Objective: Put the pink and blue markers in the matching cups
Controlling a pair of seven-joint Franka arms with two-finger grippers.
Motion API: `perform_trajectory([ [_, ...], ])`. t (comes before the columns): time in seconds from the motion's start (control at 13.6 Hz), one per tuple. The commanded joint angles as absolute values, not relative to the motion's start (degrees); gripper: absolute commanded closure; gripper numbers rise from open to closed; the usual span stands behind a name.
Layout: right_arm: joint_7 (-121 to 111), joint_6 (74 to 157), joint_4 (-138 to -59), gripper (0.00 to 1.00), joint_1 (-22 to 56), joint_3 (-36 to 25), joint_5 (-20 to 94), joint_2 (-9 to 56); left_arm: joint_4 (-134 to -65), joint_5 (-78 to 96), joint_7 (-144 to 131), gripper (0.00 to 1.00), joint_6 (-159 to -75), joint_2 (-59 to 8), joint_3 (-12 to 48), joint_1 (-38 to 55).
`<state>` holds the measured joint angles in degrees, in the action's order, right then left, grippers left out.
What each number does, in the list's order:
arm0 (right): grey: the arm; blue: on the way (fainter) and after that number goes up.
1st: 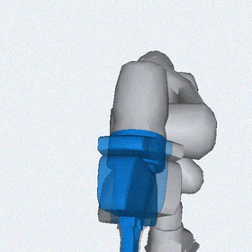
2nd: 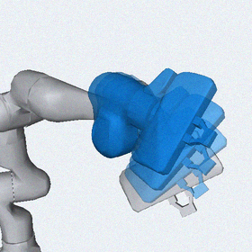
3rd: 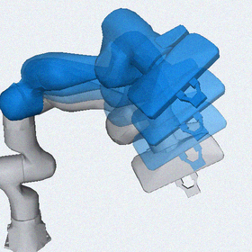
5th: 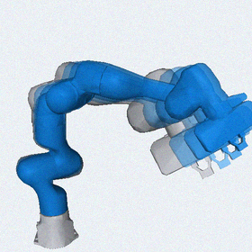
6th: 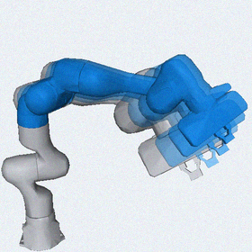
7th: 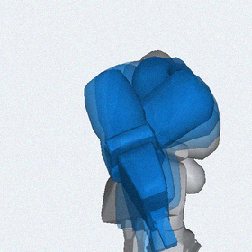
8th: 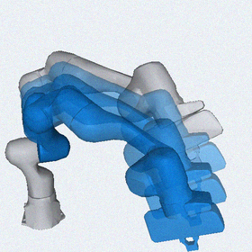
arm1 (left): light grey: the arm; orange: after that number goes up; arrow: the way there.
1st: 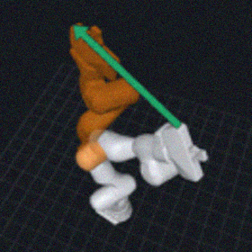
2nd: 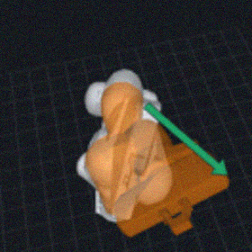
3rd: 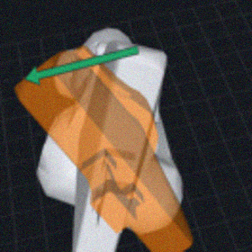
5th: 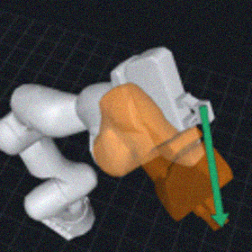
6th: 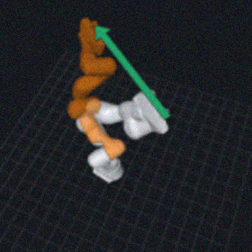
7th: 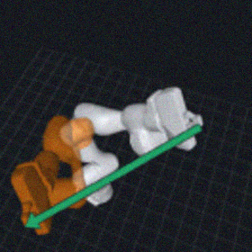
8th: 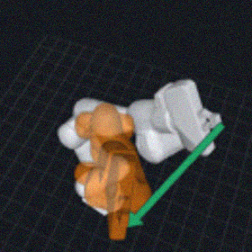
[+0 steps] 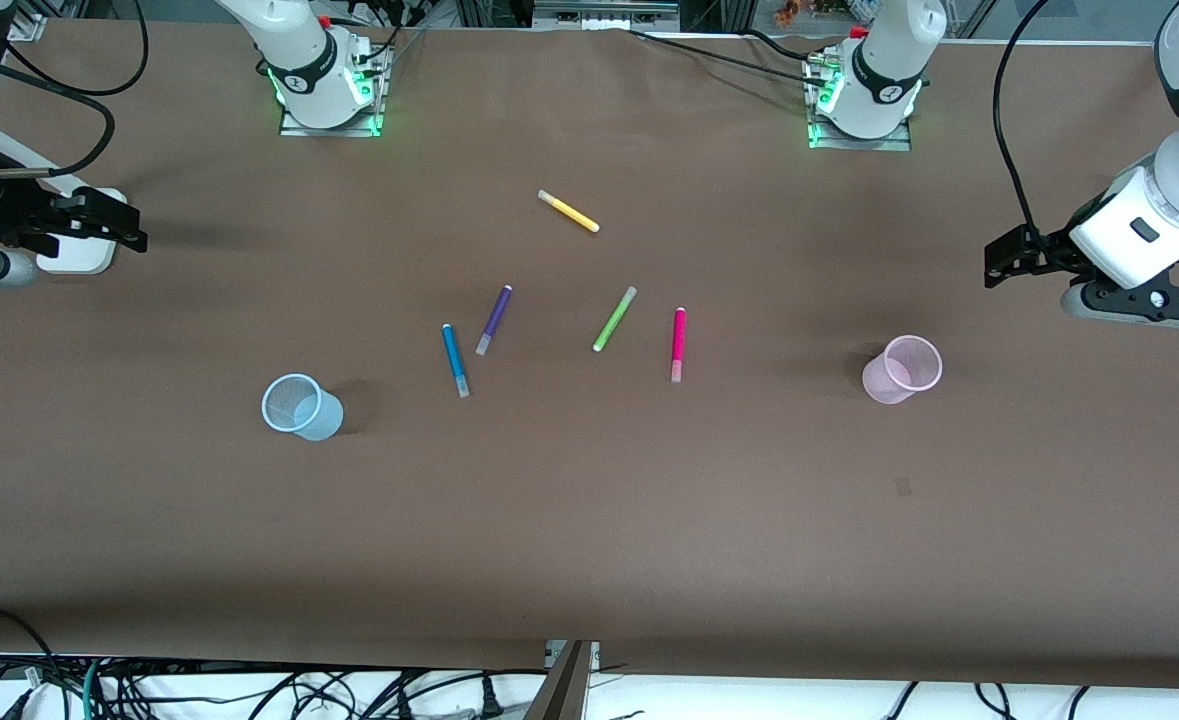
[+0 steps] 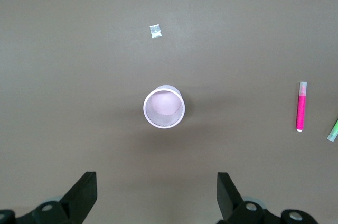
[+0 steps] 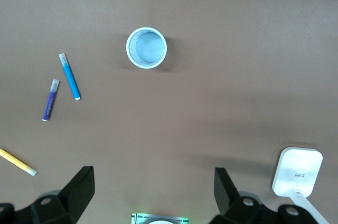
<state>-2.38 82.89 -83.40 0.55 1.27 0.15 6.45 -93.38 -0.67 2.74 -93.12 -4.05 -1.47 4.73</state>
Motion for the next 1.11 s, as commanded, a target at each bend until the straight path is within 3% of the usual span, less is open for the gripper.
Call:
perform_trajectory([
  [0.0, -1.93, 82.79, -82.88, 0.0, -0.09, 1.49, 1.14, 6.5, -93.69, -0.53, 3.16, 0.0, -93.52, -3.43, -1.41, 4.48],
  [1.03, -2.02, 82.79, -82.88, 0.0, 0.09, 1.49, 0.97, 6.77, -93.78, -0.53, 3.25, 0.0, -93.08, -4.21, -1.41, 4.48],
])
